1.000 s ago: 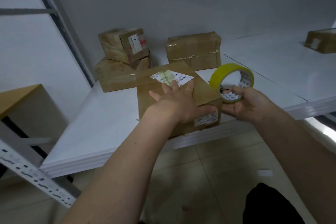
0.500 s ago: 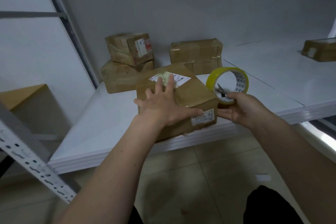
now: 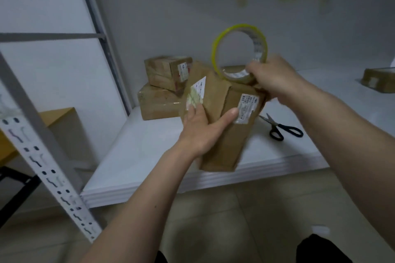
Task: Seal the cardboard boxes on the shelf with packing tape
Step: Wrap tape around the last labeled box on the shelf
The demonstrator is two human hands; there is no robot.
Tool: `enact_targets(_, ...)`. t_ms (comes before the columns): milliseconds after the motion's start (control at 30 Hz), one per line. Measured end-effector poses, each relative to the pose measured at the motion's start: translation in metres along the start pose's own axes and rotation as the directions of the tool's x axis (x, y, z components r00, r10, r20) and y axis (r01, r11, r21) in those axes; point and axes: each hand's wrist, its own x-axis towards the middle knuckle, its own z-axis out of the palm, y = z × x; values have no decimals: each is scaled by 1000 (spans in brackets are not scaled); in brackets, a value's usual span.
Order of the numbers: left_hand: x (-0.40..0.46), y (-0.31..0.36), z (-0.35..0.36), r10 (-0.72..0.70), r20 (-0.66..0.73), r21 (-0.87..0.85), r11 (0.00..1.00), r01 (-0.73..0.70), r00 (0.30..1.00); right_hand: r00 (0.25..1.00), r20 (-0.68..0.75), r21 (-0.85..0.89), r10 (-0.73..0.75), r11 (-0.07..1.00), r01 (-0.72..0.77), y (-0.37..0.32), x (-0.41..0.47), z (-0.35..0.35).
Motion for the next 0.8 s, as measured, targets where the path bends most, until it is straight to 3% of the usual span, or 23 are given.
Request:
enact_targets(100, -1, 15, -3, 151, -114, -137, 977, -166, 982, 980, 40, -378, -194, 905, 194, -30, -5, 1)
enact_targets(167, 3, 19, -7, 271, -251, -216, 920, -327, 929, 975, 64, -476, -211, 853, 215, -35, -6, 5)
enact_targets(233, 5, 20, -9, 274, -266, -294, 890, -349, 924, 978, 83, -484, -193, 850, 209, -32, -7, 8)
enact_targets(533, 5, -3, -33, 359, -208, -123, 913, -389, 910, 975, 167, -361, -144, 912, 197, -37, -14, 9)
enact_targets(633, 1, -9, -40, 328, -176, -83, 935, -346, 928, 988, 155, -102, -26, 994, 42, -32, -11, 8)
enact_targets(800, -2, -5, -44, 334, -146, 48, 943, -330, 931, 983, 169, 198, 66, 975, -99, -19, -11, -7)
